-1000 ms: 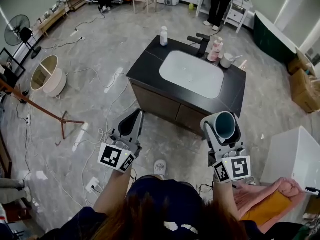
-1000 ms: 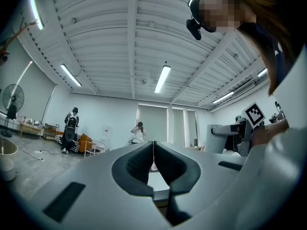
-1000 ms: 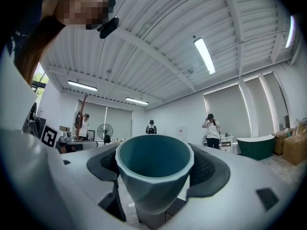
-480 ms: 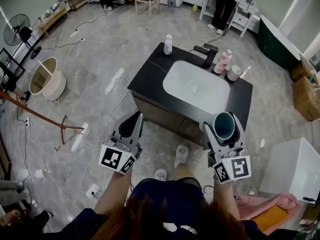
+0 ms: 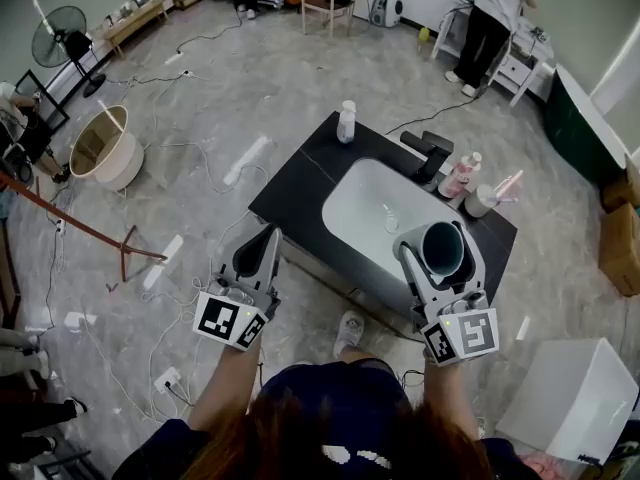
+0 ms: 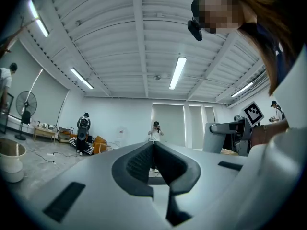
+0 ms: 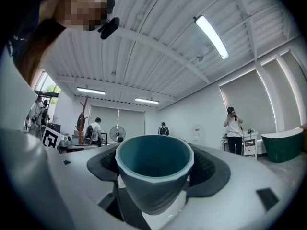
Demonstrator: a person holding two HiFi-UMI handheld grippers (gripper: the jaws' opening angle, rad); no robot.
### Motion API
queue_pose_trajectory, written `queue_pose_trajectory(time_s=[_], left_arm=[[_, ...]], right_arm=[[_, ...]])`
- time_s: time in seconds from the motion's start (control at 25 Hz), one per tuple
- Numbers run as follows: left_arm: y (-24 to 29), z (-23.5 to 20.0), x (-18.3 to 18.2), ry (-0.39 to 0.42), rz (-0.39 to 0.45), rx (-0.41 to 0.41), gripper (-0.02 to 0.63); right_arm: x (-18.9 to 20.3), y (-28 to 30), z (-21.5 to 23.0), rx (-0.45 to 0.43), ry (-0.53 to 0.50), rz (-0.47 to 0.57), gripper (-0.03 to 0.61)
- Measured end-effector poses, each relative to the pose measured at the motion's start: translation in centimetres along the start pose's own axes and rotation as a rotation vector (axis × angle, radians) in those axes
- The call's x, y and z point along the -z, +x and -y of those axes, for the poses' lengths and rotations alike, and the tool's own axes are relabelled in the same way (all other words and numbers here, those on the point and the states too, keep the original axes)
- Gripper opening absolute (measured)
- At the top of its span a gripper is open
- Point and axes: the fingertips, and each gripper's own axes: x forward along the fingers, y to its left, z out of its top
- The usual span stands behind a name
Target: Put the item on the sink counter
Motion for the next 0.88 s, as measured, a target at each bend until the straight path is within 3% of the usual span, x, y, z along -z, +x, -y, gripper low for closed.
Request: queue_pose_trajectory(time_s=[0.36,0.68,0.88], left_arm=[[11.6,-0.5,2.4,0.009,-0.019,-0.071,0.02],[19.3,-3.8,3.6,-0.005,-0.054,-0.087,0.02],[24.4,-8.2,4.6,-0.015,-0.057,-0.031,0.02]], right_arm=[[1.6,7.8,11.2,-0.062,0.039,-0.031,0.407],[2.9,15.0,16.3,-0.069,0.078,-0.065,0.407],[3.7,20.4,17.6,-0.023,0.07,-0.069,0.407]])
